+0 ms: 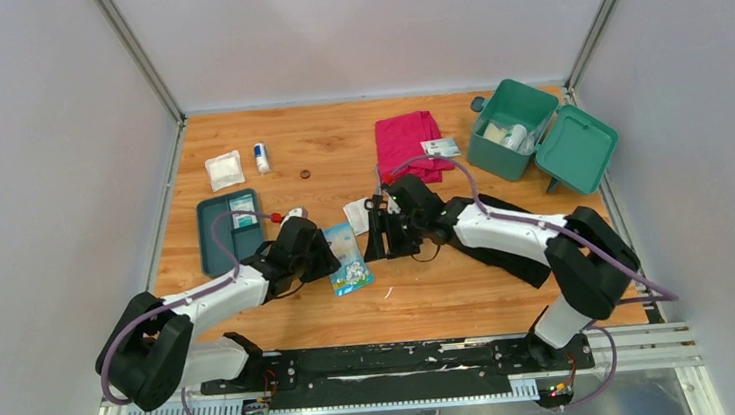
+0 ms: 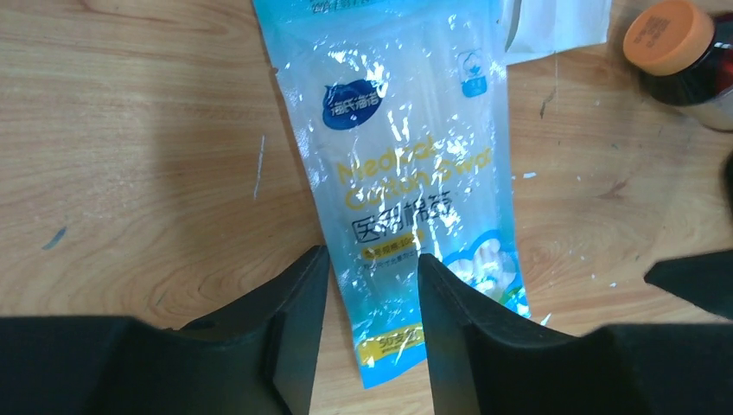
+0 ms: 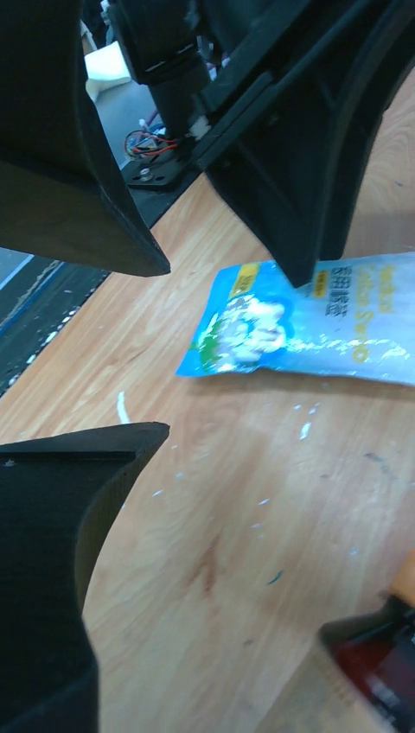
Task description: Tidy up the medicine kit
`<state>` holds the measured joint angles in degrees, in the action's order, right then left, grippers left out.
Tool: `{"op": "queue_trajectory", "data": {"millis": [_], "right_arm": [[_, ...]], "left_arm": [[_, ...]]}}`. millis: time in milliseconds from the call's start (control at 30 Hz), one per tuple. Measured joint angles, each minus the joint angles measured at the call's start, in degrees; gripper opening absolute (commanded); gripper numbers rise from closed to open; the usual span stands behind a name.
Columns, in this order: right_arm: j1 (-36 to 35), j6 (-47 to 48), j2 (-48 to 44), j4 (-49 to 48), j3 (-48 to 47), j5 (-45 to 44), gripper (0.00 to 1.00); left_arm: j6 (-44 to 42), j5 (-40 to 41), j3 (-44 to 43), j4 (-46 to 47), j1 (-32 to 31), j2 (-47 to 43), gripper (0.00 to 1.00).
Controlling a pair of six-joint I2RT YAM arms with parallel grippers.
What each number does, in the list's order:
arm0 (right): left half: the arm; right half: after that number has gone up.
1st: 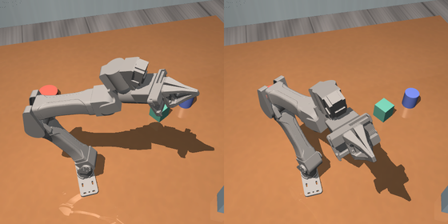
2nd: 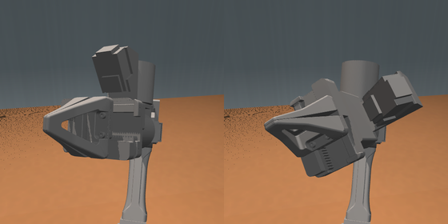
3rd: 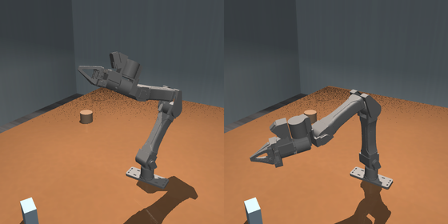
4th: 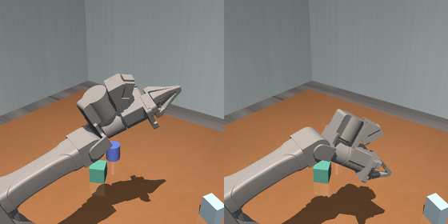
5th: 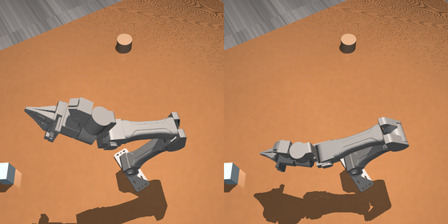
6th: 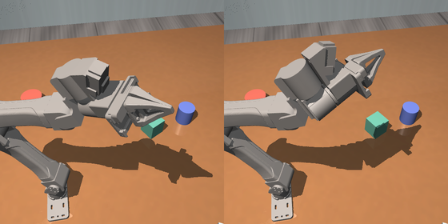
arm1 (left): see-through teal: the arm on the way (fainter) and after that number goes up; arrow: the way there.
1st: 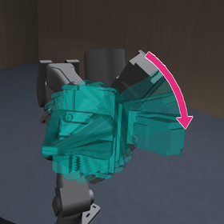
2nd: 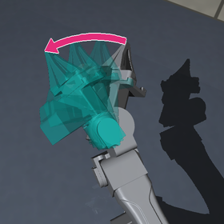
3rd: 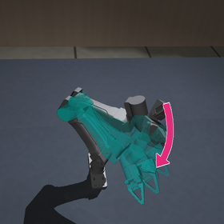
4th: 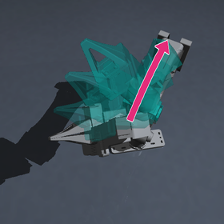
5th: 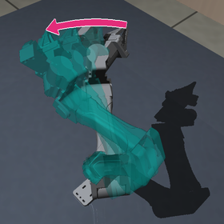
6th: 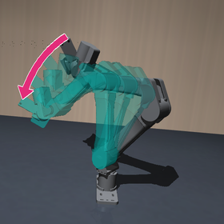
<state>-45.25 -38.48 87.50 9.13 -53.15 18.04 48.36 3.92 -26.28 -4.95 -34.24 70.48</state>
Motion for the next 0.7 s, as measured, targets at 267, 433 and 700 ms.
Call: {"op": "queue_trajectory", "data": {"millis": [267, 433, 700], "right_arm": [[-1.49, -0.42, 12.13, -3.98, -7.28, -0.07, 0.65], [-1.51, -0.26, 16.31, -3.93, -9.16, -1.25, 0.66], [-1.55, 1.42, 19.93, -3.61, -13.14, -2.05, 0.58]], "left_arm": [[-0.39, -0.37, 0.07, 0.28, 0.0, 0.92, 0.33], [-0.66, -0.52, 0.04, 1.36, 0.0, 1.88, 0.31], [-1.66, -1.07, -0.98, 4.42, 0.0, 5.16, 0.22]]}}
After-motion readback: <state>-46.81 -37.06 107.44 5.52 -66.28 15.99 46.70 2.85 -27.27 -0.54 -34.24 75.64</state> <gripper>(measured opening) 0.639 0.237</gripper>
